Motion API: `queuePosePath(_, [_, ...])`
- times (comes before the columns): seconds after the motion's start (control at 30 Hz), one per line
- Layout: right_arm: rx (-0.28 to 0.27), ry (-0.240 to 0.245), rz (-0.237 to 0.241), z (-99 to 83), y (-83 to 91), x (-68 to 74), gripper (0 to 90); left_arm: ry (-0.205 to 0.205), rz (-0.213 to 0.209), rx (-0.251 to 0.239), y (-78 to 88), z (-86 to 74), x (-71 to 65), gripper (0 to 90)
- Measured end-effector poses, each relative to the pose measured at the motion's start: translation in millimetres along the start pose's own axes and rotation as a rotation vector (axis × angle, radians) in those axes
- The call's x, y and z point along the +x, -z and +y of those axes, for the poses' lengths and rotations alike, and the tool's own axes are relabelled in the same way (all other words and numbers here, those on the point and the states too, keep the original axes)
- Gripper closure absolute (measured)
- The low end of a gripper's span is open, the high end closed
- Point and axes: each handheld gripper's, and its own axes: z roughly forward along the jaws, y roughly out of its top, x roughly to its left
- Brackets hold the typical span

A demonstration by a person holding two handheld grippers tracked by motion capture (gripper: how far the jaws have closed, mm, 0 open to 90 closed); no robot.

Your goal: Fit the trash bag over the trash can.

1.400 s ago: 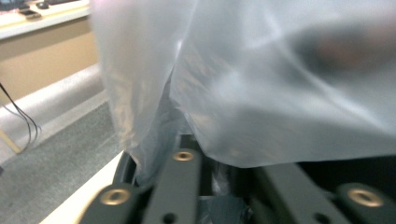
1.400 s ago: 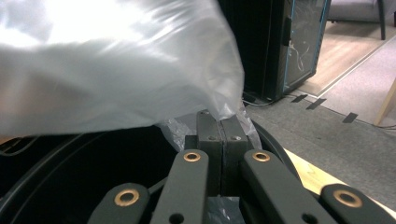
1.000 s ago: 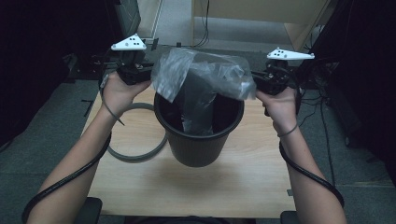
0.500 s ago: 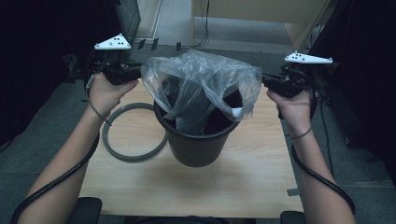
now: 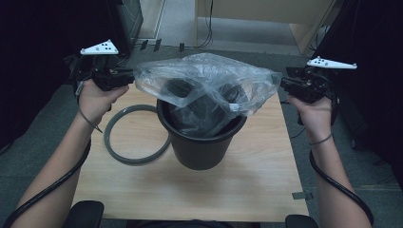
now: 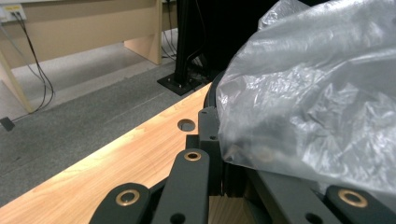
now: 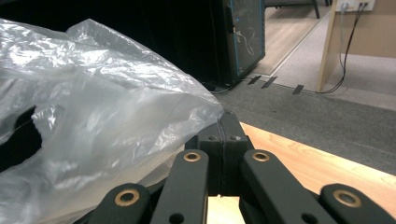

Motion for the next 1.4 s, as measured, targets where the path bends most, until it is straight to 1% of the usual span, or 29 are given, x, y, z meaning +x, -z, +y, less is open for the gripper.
queuePosePath(0.1, [-0.002, -0.008, -0.011, -0.6, 6.3, -4.4, 90.0, 0.011, 0.000, 0.002, 3.8, -3.0, 3.0, 89.1])
queuePosePath(0.2, [0.005, -0.004, -0.012, -1.3, 10.4, -7.0, 90.0, 0.000, -0.002, 0.014, 5.9, -6.0, 2.7, 89.1])
queuePosePath(0.3, [0.022, 0.015, -0.021, -3.4, 13.0, -7.4, 90.0, -0.015, -0.001, 0.022, 7.6, -9.2, 0.7, 89.1])
queuePosePath(0.4, [0.027, 0.007, -0.022, -6.5, 13.0, -7.9, 90.0, -0.022, -0.015, 0.021, 7.0, -10.8, -1.8, 88.9])
queuePosePath(0.43, [0.025, 0.012, -0.020, -7.1, 12.8, -7.5, 90.0, -0.023, -0.028, 0.018, 6.5, -10.9, -2.8, 87.4])
queuePosePath(0.5, [0.011, 0.008, 0.018, -7.7, 13.0, -7.3, 90.0, -0.038, -0.038, 0.006, 5.4, -11.0, -5.0, 78.2])
queuePosePath(0.53, [0.009, 0.007, 0.033, -7.8, 13.2, -7.0, 89.8, -0.045, -0.053, 0.000, 5.1, -11.1, -5.7, 75.3])
queuePosePath(0.57, [0.008, 0.012, 0.043, -7.8, 13.3, -6.7, 87.6, -0.055, -0.063, -0.009, 4.6, -11.4, -6.2, 71.5])
queuePosePath(0.63, [0.019, 0.024, 0.073, -7.9, 12.7, -5.3, 79.2, -0.085, -0.080, -0.022, 3.3, -12.8, -7.8, 61.0])
queuePosePath(0.7, [0.022, 0.047, 0.093, -8.8, 11.8, -3.4, 70.6, -0.109, -0.096, -0.020, 1.7, -14.5, -9.6, 54.6])
queuePosePath(0.73, [0.023, 0.066, 0.102, -9.3, 11.5, -2.5, 65.7, -0.119, -0.102, -0.023, 0.7, -15.4, -10.9, 48.9])
queuePosePath(0.77, [0.021, 0.086, 0.111, -10.0, 10.9, -1.3, 60.5, -0.132, -0.103, -0.023, 0.4, -16.5, -12.1, 45.5])
queuePosePath(0.87, [0.029, 0.124, 0.135, -12.3, 10.8, 1.8, 52.0, -0.139, -0.128, -0.021, 1.0, -18.8, -13.7, 39.3])
queuePosePath(0.97, [0.024, 0.167, 0.159, -14.1, 12.9, 5.6, 45.4, -0.149, -0.150, -0.022, 4.1, -18.8, -15.3, 36.5])
queuePosePath(1.03, [0.015, 0.195, 0.179, -14.0, 15.1, 8.4, 41.5, -0.152, -0.156, -0.029, 7.2, -17.2, -17.3, 36.3])
queuePosePath(1.07, [0.008, 0.206, 0.185, -13.7, 16.5, 10.1, 40.6, -0.151, -0.162, -0.033, 8.6, -16.2, -18.7, 36.1])
queuePosePath(1.13, [0.001, 0.221, 0.192, -13.6, 19.5, 12.9, 40.2, -0.166, -0.163, -0.033, 11.5, -15.1, -21.9, 36.0])
queuePosePath(1.23, [0.008, 0.233, 0.189, -15.7, 21.6, 14.0, 40.2, -0.182, -0.162, -0.034, 14.4, -13.8, -25.5, 36.0])
queuePosePath(1.3, [0.015, 0.237, 0.189, -17.4, 21.7, 13.1, 40.1, -0.184, -0.166, -0.042, 14.9, -11.4, -26.9, 36.1])
queuePosePath(1.4, [0.000, 0.225, 0.199, -13.0, 17.3, 15.6, 40.3, -0.191, -0.178, -0.056, 11.4, -3.2, -29.6, 36.1])
